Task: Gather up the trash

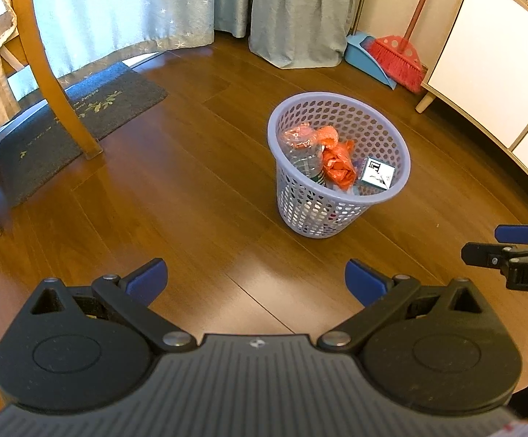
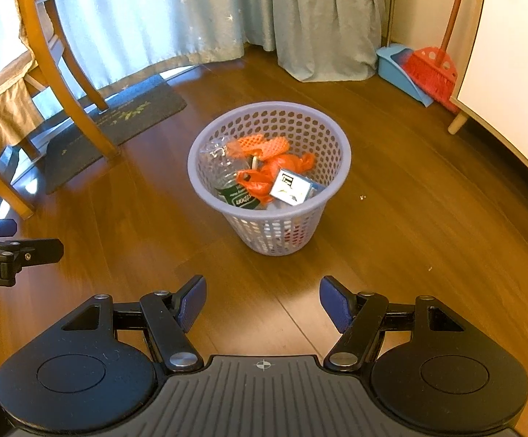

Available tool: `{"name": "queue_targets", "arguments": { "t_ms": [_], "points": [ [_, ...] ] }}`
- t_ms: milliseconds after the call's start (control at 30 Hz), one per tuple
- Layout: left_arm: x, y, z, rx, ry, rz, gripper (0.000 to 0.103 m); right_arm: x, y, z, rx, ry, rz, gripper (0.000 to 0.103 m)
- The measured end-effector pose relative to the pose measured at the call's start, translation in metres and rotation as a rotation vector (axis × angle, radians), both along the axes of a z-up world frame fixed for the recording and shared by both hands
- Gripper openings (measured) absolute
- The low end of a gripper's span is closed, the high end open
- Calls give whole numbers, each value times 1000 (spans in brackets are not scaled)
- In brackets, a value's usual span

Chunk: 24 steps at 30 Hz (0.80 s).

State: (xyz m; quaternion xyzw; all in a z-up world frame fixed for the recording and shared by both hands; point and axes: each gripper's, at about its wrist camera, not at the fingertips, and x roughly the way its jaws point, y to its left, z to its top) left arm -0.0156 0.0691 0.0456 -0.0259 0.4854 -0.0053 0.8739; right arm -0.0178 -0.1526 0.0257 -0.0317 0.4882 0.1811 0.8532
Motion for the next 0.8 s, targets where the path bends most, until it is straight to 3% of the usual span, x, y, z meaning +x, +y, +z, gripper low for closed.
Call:
{"name": "queue_targets", "arguments": {
  "t_ms": [800],
  "points": [
    [-3, -4, -8, -6, 29, -23, 102, 0, 13, -3, -7, 5, 23, 66]
  ]
}}
